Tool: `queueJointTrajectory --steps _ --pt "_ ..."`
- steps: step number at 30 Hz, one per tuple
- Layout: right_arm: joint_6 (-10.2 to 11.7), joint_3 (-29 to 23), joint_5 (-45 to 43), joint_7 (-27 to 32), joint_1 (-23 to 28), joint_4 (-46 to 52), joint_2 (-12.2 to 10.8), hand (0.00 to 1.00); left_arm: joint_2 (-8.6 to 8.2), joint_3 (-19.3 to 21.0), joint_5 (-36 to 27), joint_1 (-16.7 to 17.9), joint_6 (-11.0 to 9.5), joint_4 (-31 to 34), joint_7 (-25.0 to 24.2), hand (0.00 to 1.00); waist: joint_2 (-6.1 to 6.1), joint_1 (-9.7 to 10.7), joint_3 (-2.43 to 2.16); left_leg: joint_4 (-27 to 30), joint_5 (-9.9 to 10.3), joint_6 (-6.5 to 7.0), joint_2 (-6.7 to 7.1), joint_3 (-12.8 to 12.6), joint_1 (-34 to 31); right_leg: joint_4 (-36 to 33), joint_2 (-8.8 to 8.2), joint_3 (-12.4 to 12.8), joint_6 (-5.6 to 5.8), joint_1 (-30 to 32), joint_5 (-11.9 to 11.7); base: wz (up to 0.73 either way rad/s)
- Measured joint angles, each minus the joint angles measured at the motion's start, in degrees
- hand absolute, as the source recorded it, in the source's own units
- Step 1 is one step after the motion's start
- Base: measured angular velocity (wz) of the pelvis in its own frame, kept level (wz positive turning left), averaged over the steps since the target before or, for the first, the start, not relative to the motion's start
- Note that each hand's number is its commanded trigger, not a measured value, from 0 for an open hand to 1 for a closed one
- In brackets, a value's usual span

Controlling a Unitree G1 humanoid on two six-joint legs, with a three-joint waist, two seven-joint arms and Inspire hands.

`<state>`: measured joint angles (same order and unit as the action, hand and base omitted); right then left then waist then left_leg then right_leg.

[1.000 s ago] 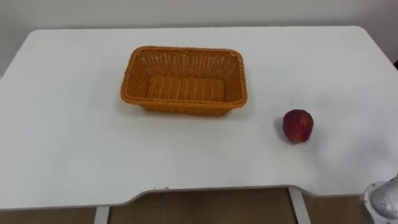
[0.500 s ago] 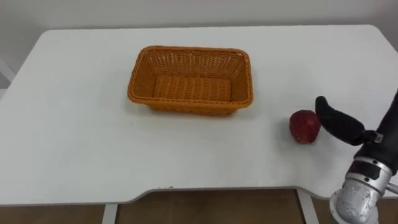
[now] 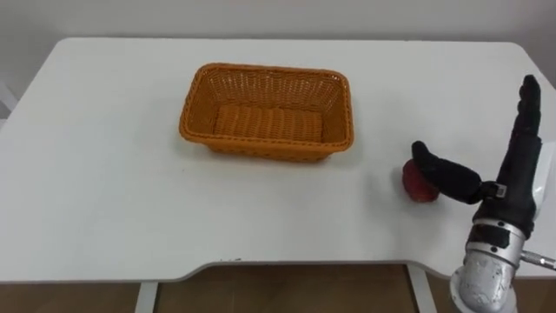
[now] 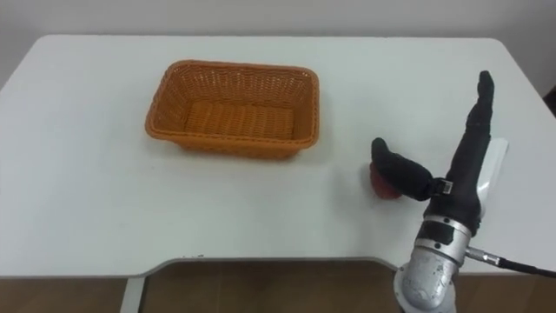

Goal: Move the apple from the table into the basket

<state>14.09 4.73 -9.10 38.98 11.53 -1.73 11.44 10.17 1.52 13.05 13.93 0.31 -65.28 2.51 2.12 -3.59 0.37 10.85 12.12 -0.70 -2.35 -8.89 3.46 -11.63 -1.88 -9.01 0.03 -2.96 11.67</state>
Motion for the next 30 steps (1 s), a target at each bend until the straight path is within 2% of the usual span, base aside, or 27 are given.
queueJointTrajectory --steps 9,19,26,27,28,29,30 --pt "0.0 1.3 0.0 -3.6 0.7 -3.7 0.0 0.00 0.18 0.1 0.0 0.1 0.0 1.3 -0.5 0.00 -0.58 0.1 -0.16 -0.1 0.0 0.00 0.00 0.2 0.2 0.1 -0.03 -0.4 0.00 -0.5 0.0 0.01" --pt "-1.2 1.5 0.5 -6.8 0.6 -10.3 0.0 0.00 0.25 0.1 0.0 0.1 0.0 1.1 -0.5 0.00 -0.10 -0.1 -0.42 0.0 0.0 0.00 0.00 0.3 0.8 0.5 -0.03 -0.6 -0.01 -1.3 -0.1 0.01" --pt "-1.6 1.5 1.9 -9.2 0.5 -11.5 0.0 0.00 0.25 0.1 0.0 0.1 0.0 1.1 -0.5 0.00 0.02 -0.2 -0.18 0.0 0.0 0.00 0.00 0.4 0.8 0.6 -0.03 -0.6 -0.02 -1.3 -0.1 0.00" --pt "-1.6 1.5 1.9 -9.2 0.5 -11.5 0.0 0.10 0.25 0.1 0.0 0.1 0.0 1.1 -0.5 0.00 0.04 -0.2 -0.13 0.0 0.0 0.00 0.00 0.4 0.8 0.7 -0.02 -0.6 -0.02 -1.3 -0.1 0.00" --pt "-1.6 1.5 1.9 -9.2 0.5 -11.5 0.0 0.70 0.25 0.1 0.0 0.1 0.0 1.1 -0.5 0.00 0.05 -0.2 -0.02 0.0 0.0 0.00 0.00 0.4 0.8 0.7 -0.02 -0.6 -0.02 -1.3 -0.1 0.00" --pt "-1.6 1.5 1.9 -9.2 0.5 -11.6 0.0 0.97 0.25 0.1 0.0 0.1 0.0 1.1 -0.5 0.00 0.08 -0.2 0.03 -0.1 0.0 0.00 0.00 0.4 0.8 0.8 -0.02 -0.6 -0.02 -1.3 -0.1 0.00" --pt "-1.6 1.5 1.9 -9.2 0.5 -11.8 0.0 1.00 0.25 0.1 0.0 0.1 0.0 1.1 -0.5 0.00 0.09 -0.2 0.04 -0.1 0.0 0.00 0.00 0.4 0.8 0.8 -0.02 -0.6 -0.02 -1.3 -0.1 0.00"
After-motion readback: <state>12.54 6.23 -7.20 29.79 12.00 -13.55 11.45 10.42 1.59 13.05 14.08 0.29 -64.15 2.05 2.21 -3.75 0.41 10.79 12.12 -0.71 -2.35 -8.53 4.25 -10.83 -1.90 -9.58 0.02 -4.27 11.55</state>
